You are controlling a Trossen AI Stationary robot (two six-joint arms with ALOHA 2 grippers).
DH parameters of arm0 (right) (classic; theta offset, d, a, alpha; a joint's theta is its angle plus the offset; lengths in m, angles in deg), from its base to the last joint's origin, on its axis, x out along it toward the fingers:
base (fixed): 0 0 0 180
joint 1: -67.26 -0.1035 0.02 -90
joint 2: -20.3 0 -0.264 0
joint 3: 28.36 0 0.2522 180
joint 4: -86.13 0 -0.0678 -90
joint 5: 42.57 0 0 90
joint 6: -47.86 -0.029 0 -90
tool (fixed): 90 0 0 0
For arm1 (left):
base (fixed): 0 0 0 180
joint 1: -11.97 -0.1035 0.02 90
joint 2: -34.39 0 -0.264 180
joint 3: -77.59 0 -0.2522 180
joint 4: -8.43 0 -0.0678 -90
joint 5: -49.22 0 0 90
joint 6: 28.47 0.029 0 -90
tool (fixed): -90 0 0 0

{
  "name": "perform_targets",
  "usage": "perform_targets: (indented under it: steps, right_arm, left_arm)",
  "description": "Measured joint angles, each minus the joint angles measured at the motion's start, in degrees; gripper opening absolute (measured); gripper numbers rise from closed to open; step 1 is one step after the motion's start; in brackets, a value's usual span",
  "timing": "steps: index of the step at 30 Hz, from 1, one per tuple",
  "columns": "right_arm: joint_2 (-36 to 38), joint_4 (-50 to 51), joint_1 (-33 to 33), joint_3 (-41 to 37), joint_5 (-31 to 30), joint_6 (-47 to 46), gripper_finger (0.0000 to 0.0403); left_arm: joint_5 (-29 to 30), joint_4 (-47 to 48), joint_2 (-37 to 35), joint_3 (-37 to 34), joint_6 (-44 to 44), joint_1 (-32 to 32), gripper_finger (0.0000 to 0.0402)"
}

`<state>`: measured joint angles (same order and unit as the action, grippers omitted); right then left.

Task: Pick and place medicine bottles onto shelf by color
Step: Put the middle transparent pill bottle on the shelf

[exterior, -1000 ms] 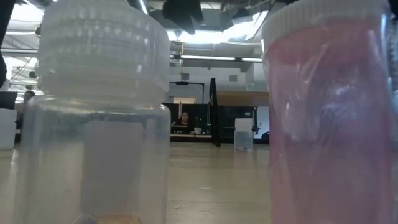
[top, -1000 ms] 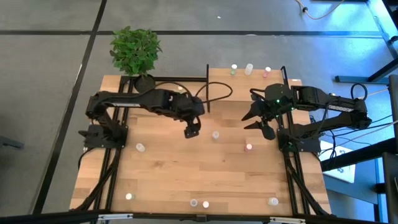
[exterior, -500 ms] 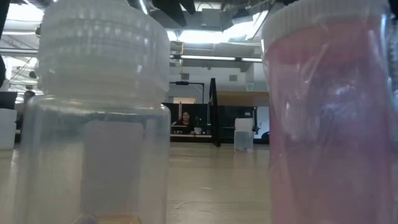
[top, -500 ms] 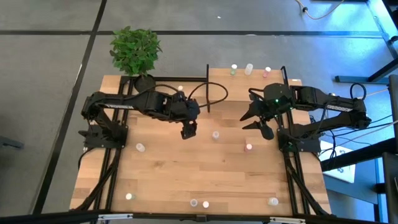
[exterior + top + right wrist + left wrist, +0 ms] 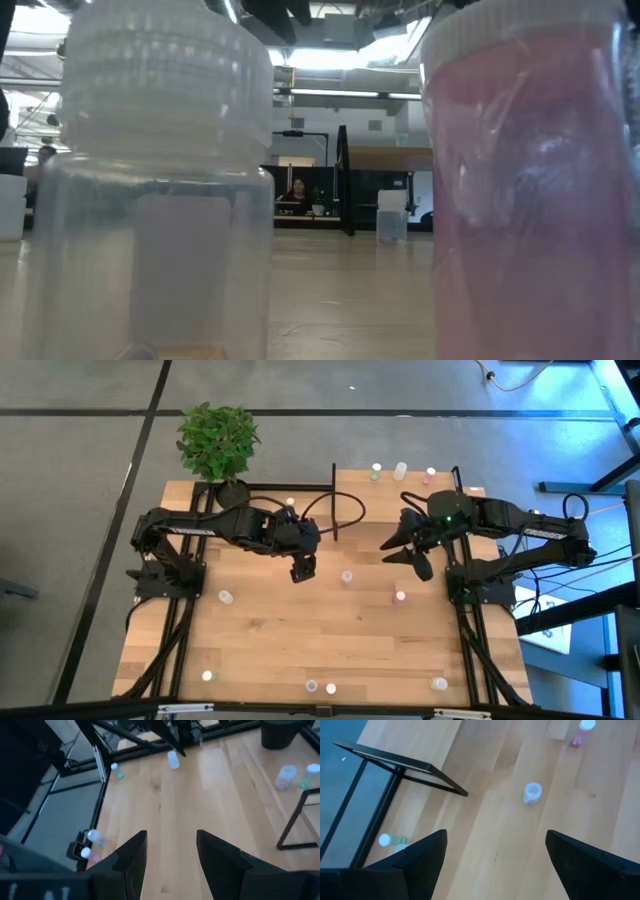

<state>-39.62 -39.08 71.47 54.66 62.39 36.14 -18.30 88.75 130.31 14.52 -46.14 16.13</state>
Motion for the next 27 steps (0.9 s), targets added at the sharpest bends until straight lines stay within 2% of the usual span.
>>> perform_targets:
  steps: [5,12,18,27]
  right_arm:
    - [-2.1,0.8,0.0,0.0,-2.8,4.2,0.0174]
    - [-10.7,1.2,0.0,0.0,0.2,13.7,0.0174]
    - [-16.0,2.4,0.0,0.0,0.2,19.0,0.0174]
    - [-19.3,3.5,0.0,0.0,0.0,19.6,0.0175]
  left_arm:
    - [0.5,1.0,0.0,0.0,-0.3,0.0,0.0334]
    - [0.9,1.4,0.0,0.0,-0.3,0.0,0.0334]
    - [0.9,2.1,0.0,0.0,-0.3,0.0,0.0334]
    - [0.9,2.0,0.0,0.0,-0.4,0.0,0.0334]
